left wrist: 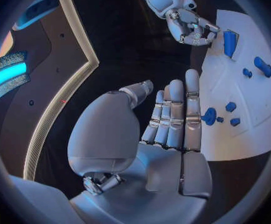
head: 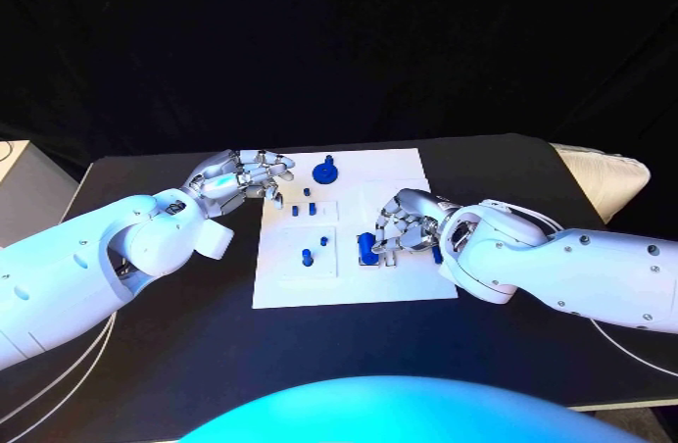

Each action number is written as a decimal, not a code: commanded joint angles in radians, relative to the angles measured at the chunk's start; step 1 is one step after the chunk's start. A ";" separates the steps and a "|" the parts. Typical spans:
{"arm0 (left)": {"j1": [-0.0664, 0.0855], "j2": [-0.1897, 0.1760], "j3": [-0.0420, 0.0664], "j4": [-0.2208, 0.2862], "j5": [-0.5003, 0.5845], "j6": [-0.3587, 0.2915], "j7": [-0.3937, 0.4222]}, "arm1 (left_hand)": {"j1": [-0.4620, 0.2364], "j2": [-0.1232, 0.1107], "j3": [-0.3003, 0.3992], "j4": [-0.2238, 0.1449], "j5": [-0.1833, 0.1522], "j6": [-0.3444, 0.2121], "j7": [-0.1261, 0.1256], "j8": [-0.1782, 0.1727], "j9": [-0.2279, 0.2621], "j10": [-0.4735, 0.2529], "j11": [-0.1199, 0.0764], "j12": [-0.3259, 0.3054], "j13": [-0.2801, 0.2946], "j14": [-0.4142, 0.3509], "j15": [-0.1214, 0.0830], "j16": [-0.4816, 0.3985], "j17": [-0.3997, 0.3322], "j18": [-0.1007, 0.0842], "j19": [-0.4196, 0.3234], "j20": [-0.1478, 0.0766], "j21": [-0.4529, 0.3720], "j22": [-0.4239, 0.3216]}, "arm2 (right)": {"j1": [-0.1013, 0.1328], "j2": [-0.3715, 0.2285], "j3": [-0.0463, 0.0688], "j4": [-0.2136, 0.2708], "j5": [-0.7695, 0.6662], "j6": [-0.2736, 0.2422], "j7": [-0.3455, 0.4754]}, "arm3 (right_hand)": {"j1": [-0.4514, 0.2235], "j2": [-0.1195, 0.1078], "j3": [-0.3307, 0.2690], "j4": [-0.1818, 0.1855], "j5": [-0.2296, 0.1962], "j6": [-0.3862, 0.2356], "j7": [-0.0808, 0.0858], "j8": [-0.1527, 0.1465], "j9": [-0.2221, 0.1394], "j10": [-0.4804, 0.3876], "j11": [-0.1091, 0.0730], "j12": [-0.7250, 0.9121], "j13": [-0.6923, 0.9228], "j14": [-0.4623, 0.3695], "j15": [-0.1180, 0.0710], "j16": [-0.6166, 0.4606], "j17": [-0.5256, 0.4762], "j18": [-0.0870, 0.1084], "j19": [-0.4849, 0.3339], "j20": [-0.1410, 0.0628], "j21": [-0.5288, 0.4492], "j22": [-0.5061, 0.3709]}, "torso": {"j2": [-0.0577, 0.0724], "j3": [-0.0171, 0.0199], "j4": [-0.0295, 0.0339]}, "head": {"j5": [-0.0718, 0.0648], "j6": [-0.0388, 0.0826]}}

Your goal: Assemble the parts on the task board

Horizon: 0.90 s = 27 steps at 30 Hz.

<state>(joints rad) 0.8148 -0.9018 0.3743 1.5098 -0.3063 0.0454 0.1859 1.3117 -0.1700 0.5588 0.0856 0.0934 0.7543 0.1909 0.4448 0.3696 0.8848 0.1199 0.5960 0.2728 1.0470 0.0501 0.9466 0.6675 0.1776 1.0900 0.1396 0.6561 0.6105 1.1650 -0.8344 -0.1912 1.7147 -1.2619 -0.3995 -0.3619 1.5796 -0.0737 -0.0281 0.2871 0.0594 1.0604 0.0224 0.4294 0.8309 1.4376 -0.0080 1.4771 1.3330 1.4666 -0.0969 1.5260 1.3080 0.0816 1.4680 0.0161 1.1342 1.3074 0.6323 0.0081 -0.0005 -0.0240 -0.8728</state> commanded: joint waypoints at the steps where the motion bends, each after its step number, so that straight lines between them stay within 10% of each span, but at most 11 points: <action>1: -0.001 0.001 0.000 0.003 0.006 0.016 0.007 | 0.001 0.004 -0.002 0.003 0.004 -0.004 0.007 0.005 -0.001 0.003 0.005 -0.006 -0.001 -0.004 0.000 -0.004 0.001 0.006 0.008 -0.001 -0.004 -0.002 | -0.005 0.008 0.000 -0.007 -0.055 -0.012 -0.027 | 0.013 0.001 0.008 -0.001 -0.007 0.008 0.001 0.003 -0.001 0.083 -0.037 0.010 0.168 0.093 -0.006 0.007 0.214 -0.012 0.052 -0.009 0.009 0.122 | 0.000 -0.0003 0.0003 | 0.001 0.000; 27: -0.003 0.001 0.000 0.002 0.006 0.018 0.006 | 0.001 0.004 -0.002 0.003 0.004 -0.004 0.007 0.005 -0.001 0.003 0.005 -0.006 -0.001 -0.004 0.000 -0.004 0.001 0.006 0.008 -0.001 -0.004 -0.002 | -0.024 0.046 0.000 -0.029 -0.138 -0.006 -0.092 | 0.014 -0.023 0.041 0.001 -0.005 0.013 -0.006 0.056 0.042 0.082 -0.043 0.007 0.167 0.094 -0.010 0.011 0.219 -0.013 0.054 -0.014 0.020 0.131 | -0.001 0.0002 -0.0006 | 0.003 0.000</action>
<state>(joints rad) 0.8127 -0.9022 0.3743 1.5095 -0.3063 0.0469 0.1857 1.3117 -0.1700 0.5588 0.0856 0.0934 0.7543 0.1909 0.4448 0.3697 0.8848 0.1199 0.5960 0.2729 1.0470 0.0501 0.9466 0.6673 0.1776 1.0899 0.1396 0.6562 0.6106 1.1435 -0.7908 -0.1902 1.6877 -1.3612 -0.3977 -0.4350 1.5937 -0.0915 0.0063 0.2883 0.0554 1.0705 0.0193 0.4798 0.8716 1.4341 -0.0115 1.4819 1.3328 1.4631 -0.1003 1.5297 1.3078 0.0766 1.4679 0.0090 1.1504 1.3081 0.6323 0.0082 -0.0011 -0.0206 -0.8728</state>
